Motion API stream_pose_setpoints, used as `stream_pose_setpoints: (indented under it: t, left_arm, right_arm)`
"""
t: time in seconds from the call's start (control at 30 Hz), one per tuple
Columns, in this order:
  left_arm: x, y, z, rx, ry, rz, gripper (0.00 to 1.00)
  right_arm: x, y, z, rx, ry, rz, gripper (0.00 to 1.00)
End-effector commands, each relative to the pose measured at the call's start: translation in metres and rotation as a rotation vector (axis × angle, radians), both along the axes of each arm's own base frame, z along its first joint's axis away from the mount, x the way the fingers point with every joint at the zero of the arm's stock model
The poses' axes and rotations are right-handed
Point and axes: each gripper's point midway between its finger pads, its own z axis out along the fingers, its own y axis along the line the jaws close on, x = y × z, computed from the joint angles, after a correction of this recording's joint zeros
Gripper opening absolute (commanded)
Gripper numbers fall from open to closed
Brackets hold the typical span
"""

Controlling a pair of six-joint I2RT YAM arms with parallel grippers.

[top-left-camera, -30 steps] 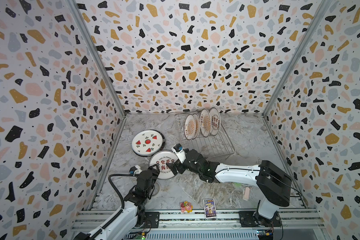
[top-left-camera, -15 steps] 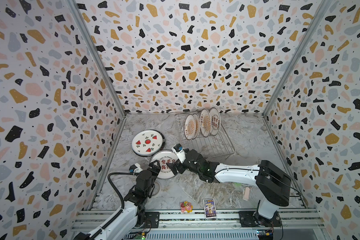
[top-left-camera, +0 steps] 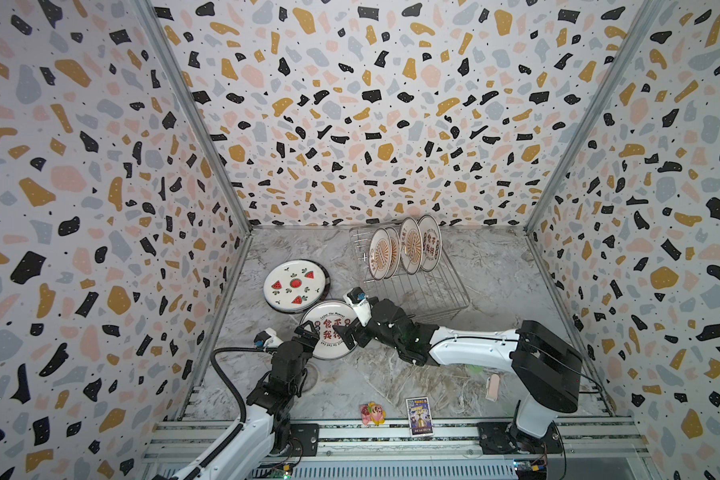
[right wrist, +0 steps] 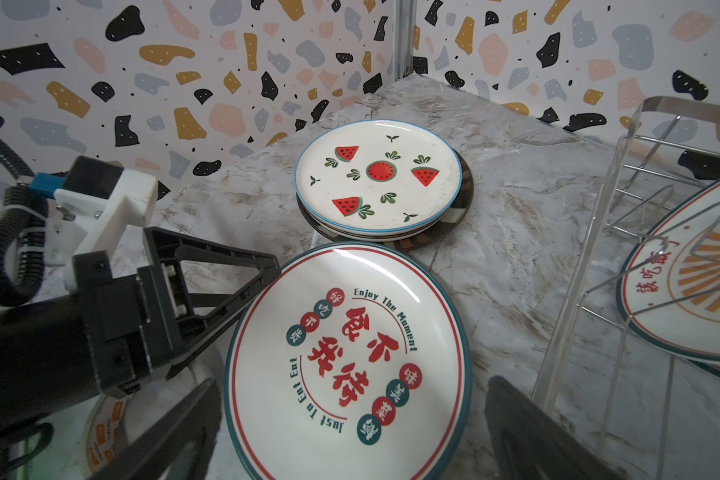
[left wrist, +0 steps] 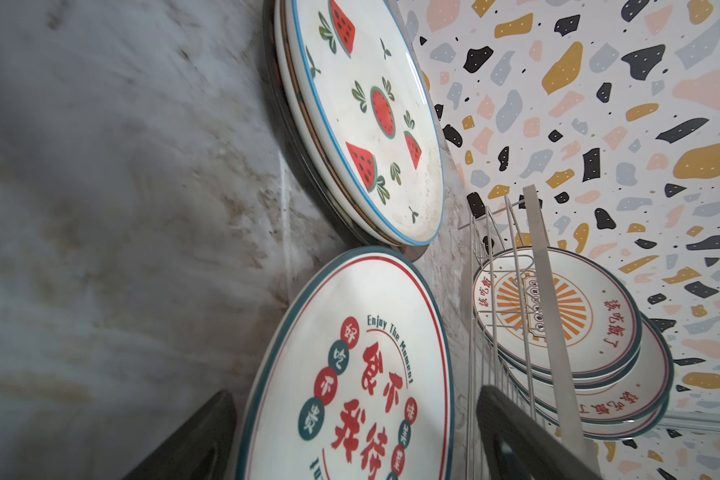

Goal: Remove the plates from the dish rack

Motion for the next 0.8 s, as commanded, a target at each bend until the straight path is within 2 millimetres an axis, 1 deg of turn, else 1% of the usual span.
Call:
stream_pose_setpoints:
  t: [0.0,0.07,0.13,0.33,0.43,0.5,0.57,0.67,0.77]
  left_arm:
    - [-0.004,0.009,-0.006,0.051,0.036,0.030,0.90]
    - [-0.004,0.009,-0.007,0.053,0.039,0.030,0.87]
    - [-0.004,0.010,-0.007,0.053,0.039,0.030,0.86]
    - [-0.002,0.010,0.000,0.052,0.015,0.035,0.91]
    - [0.000,0.010,0.009,0.054,-0.009,0.035,0.95]
    - [0.001,0.010,0.018,0.055,-0.030,0.032,1.00]
    - [0.002,0.010,0.026,0.055,-0.047,0.035,1.00]
    - [0.004,0.005,0.043,0.034,-0.106,0.011,1.00]
    - [0.007,0.000,0.061,0.025,-0.177,-0.020,1.00]
  right_arm:
    - [0.004,0.006,0.020,0.031,-0.031,-0.010,1.00]
    - [0.004,0.005,0.020,0.031,-0.031,-0.012,1.00]
    - [0.004,0.005,0.020,0.030,-0.032,-0.012,1.00]
    - [0.004,0.004,0.022,0.037,-0.033,-0.017,1.00]
    - [0.006,-0.002,0.028,0.052,-0.048,-0.043,1.00]
    - [0.008,-0.008,0.035,0.070,-0.062,-0.065,1.00]
    - [0.007,-0.014,0.046,0.099,-0.080,-0.077,1.00]
    - [0.005,-0.025,0.061,0.140,-0.106,-0.087,1.00]
    - [0.004,-0.036,0.071,0.160,-0.124,-0.094,0.99]
